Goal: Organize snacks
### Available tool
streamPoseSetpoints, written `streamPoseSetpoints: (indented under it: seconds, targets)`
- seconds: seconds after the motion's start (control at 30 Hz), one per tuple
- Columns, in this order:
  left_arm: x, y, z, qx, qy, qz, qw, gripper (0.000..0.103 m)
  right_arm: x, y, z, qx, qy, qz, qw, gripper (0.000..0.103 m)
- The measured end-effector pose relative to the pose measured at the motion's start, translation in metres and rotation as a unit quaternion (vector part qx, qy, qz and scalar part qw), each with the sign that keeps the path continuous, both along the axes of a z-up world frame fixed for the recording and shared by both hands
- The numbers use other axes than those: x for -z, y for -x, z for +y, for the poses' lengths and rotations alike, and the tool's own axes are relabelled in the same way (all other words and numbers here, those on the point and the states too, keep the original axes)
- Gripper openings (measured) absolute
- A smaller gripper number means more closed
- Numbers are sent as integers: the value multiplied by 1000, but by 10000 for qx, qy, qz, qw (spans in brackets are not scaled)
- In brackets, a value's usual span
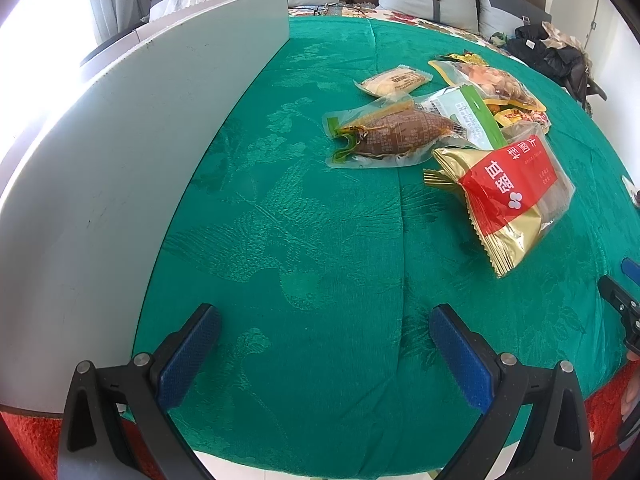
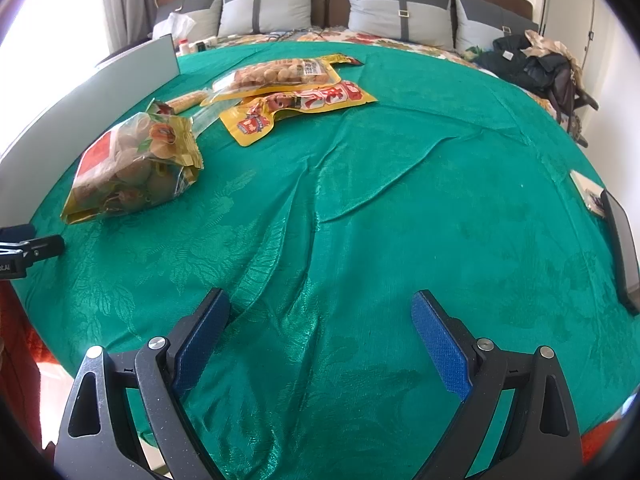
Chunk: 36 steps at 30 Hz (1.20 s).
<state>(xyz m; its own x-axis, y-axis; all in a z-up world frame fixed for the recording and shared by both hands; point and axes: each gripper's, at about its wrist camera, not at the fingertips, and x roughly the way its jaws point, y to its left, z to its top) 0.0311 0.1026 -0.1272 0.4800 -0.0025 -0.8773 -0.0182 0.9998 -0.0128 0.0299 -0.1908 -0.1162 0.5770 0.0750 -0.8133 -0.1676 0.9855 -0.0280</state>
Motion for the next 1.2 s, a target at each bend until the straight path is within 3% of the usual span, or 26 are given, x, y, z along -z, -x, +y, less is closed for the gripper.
streamPoseSetpoints:
  seconds: [0.2, 0.3, 0.37, 0.53, 0.7, 0.73, 0.8, 0.97, 1.1, 1.2]
  targets:
    - [0, 1, 0, 19, -1, -32, 10000, 103, -6, -7, 3, -161, -136, 304, 9993, 93]
    - [1, 2, -2, -7, -10, -108, 9999, 103, -25, -7, 21, -248, -542, 76, 9982, 93]
    - [1, 4, -2, 7, -18, -196, 9998, 103, -44, -10, 49, -599, -619, -214, 9961, 93]
    - [1, 5, -2, 85, -17, -317, 9995, 103, -74, -36, 137, -1268, -361, -632, 9892, 93]
    - [1, 6, -1, 171, -9, -324, 9993, 103, -35, -61, 186, -1803, 447, -211, 9824, 93]
    - [1, 6, 0, 181, -7, -314, 9993, 103, -26, -60, 184, -1837, 754, -227, 9798, 93]
    - [1, 7, 1, 190, -5, -305, 9994, 103, -21, -53, 161, -1909, 879, -479, 9765, 93]
    - [1, 3, -2, 90, -12, -380, 9992, 103, -26, -50, 76, -1021, 1487, -622, 9816, 93]
    - [2, -1, -3, 109, -11, -445, 9990, 103, -47, -29, 14, -298, 697, -764, 9942, 93]
    - [2, -1, -3, 114, -8, -462, 9989, 103, -42, -13, -16, 255, 54, -666, 9974, 93]
